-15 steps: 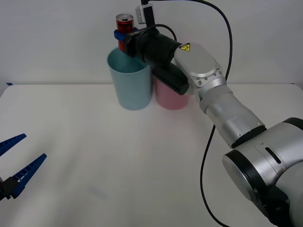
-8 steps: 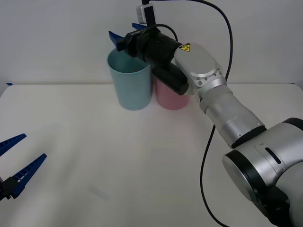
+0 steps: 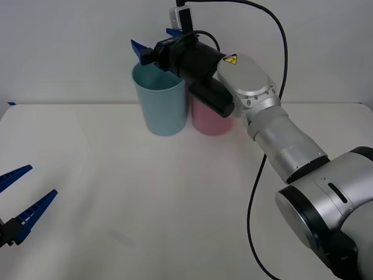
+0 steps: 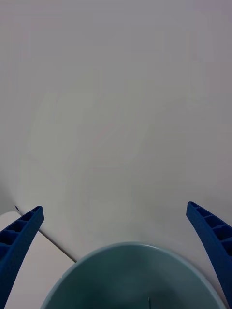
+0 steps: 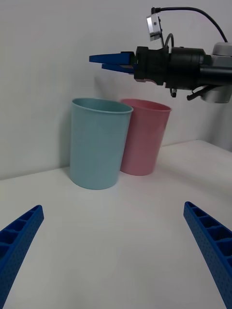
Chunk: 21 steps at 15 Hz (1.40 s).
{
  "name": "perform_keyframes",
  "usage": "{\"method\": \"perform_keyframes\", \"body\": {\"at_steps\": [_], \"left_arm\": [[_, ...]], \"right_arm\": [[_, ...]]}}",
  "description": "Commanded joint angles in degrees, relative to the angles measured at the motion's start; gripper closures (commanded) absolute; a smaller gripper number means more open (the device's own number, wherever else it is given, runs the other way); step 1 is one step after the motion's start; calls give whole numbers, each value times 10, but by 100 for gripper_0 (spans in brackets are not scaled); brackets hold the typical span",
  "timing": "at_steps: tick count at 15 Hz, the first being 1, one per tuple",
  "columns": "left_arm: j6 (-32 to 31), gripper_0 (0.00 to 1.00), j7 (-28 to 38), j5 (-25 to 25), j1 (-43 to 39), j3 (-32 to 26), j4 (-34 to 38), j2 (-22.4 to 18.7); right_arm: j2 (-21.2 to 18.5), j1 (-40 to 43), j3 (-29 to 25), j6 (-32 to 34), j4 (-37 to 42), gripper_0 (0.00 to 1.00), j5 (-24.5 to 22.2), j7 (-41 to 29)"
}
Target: Grasp the object on the table and drop it into the matching bin: aluminum can to the light blue bin, PET bottle to the pink bin.
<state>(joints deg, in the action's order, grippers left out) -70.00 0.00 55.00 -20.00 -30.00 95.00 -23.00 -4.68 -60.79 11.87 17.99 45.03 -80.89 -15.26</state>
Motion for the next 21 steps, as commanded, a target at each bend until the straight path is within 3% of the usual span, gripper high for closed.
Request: {"method": "perform_keyframes", "body": {"at_steps": [1,7,11,15,18,21], "left_arm": [[0,0,0,0,0,0,0,0],[0,0,0,0,0,0,0,0],[0,0,0,0,0,0,0,0],[0,0,0,0,0,0,0,0],[0,0,0,0,0,0,0,0],[0,0,0,0,0,0,0,0]], "right_arm": [[-11,30,0,6,45,0,1,1],[-89,141,60,16,211,0,40,-6],[-146,233,64,51,337,0,45,-12],[-230,351,63,68,479,0,92,-2],[-281,442,43,85,567,0,130,13],[-306,520,-18,168,611,0,152,27]]}}
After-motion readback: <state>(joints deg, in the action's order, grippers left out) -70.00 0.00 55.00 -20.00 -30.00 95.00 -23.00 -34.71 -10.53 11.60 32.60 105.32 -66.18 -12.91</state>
